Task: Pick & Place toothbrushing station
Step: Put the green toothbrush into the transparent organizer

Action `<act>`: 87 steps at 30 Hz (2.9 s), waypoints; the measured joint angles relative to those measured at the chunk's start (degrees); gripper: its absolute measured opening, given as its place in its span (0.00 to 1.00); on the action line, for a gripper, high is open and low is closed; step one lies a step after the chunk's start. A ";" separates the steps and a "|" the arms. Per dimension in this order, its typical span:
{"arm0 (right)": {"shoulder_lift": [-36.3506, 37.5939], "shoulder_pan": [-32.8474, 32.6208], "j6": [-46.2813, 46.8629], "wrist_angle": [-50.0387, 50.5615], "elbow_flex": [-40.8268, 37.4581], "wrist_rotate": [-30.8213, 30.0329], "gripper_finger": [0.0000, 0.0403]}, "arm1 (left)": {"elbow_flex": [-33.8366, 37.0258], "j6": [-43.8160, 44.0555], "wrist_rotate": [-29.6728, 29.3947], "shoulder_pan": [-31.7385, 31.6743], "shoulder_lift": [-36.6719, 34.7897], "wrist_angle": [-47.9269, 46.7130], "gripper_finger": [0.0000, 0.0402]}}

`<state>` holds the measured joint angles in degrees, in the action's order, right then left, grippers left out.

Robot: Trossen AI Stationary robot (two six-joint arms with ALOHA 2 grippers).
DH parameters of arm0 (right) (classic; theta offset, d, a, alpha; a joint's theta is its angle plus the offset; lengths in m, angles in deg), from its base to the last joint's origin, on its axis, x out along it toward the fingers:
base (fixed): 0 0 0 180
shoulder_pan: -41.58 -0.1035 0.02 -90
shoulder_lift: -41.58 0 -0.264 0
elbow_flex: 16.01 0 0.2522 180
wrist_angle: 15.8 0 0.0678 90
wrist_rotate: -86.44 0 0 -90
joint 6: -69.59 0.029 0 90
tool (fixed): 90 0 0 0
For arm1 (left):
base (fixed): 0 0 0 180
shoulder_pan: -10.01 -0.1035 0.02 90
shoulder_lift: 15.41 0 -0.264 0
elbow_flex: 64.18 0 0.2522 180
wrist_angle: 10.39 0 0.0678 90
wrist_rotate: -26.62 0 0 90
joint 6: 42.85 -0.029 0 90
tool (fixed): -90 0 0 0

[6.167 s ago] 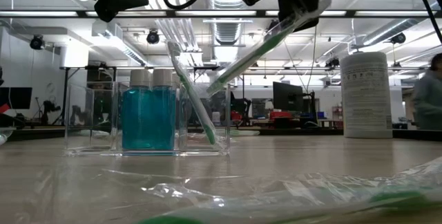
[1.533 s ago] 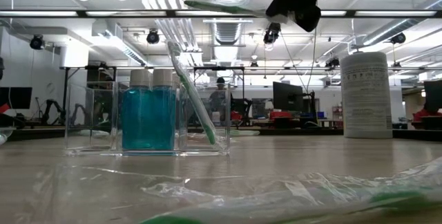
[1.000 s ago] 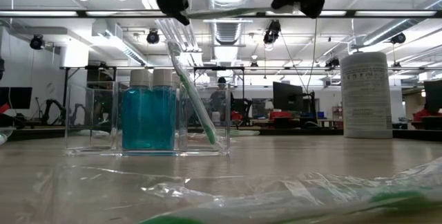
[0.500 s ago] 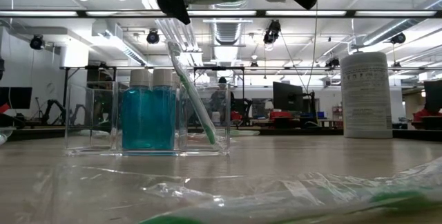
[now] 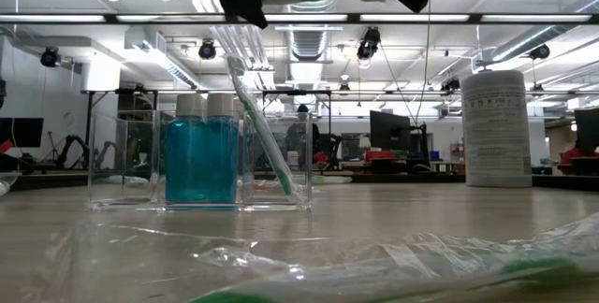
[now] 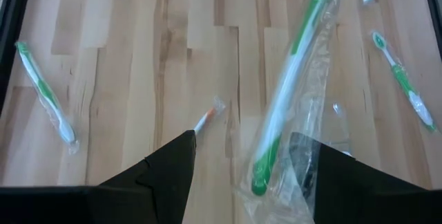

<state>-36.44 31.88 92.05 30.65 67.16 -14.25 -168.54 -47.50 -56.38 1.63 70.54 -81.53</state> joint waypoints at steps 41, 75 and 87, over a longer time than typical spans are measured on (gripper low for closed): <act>0.00 -0.04 -0.40 0.01 -0.07 0.13 0.07 | 4.52 2.40 12.01 0.67 -0.04 9.95 0.32; 0.00 0.48 -0.63 -0.19 -0.09 0.11 0.07 | 4.68 -0.24 4.35 1.99 -0.04 7.29 0.02; 0.00 0.48 0.04 -0.61 -0.09 3.30 0.07 | 4.68 -0.22 4.48 2.07 -0.04 7.32 0.02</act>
<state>-36.44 32.36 92.10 30.04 67.07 -10.96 -163.87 -47.72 -51.90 3.70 70.50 -74.21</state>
